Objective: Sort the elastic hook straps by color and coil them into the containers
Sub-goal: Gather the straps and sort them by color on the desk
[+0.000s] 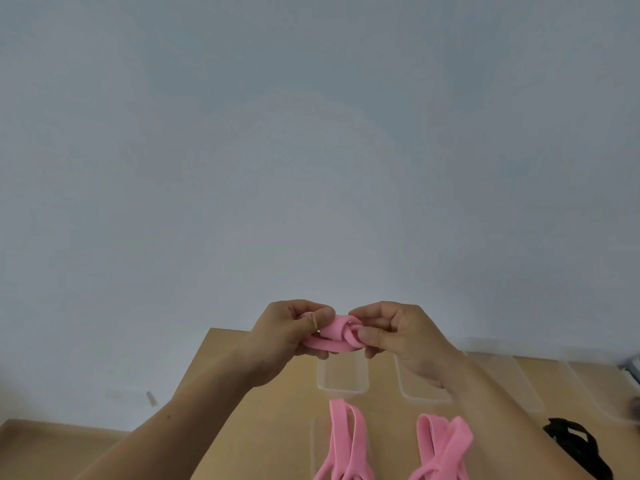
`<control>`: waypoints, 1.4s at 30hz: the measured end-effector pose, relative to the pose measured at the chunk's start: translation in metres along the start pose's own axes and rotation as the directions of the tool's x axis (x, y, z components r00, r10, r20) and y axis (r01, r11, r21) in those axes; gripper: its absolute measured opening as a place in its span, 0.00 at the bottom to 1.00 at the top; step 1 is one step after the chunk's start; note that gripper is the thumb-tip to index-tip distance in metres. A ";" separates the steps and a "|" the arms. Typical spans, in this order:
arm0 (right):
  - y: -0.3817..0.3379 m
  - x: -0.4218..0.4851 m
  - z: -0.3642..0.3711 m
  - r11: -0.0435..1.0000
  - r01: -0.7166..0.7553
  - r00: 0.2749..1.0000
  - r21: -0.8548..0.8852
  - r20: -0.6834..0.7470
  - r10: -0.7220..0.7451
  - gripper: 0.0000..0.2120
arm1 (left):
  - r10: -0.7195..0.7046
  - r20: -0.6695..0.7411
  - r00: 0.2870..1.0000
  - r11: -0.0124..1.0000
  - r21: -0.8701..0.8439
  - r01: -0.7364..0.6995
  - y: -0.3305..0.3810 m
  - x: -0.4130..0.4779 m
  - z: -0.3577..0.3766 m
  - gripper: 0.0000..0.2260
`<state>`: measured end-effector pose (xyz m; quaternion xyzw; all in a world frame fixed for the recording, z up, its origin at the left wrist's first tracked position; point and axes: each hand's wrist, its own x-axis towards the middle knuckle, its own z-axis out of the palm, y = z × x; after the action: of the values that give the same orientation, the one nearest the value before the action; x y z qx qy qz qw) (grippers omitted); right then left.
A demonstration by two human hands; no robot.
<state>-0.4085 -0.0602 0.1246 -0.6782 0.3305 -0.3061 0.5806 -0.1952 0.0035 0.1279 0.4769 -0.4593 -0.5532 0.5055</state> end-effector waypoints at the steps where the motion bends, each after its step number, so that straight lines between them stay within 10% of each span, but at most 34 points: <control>1: 0.002 0.001 0.000 1.000 0.010 1.000 0.026 -0.024 -0.009 0.09 | -0.004 -0.003 1.000 1.000 -0.012 0.004 0.000 0.001 0.001 0.19; 13: 0.020 0.010 -0.004 0.990 0.036 0.989 -0.135 -0.137 -0.054 0.08 | -0.028 -0.108 0.994 0.997 -0.074 0.020 -0.011 0.009 0.020 0.18; 20: 0.023 0.005 -0.022 0.988 0.052 0.997 0.142 0.051 -0.060 0.14 | -0.023 -0.155 0.988 0.996 -0.094 0.008 -0.007 0.008 0.032 0.17; 34: 0.039 0.006 -0.034 0.939 0.141 0.974 -0.314 -0.127 -0.188 0.07 | 0.032 -0.430 0.902 0.998 0.058 -0.008 -0.017 0.008 0.076 0.10; 42: 0.059 0.004 -0.037 0.845 0.282 0.957 -0.454 0.068 -0.283 0.15 | -0.066 -0.472 0.879 0.998 -0.032 0.058 -0.026 0.008 0.076 0.11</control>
<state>-0.4413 -0.0915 0.0714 -0.8370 0.2906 -0.3018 0.3521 -0.2741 -0.0007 0.1105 0.6073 -0.3020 -0.4403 0.5883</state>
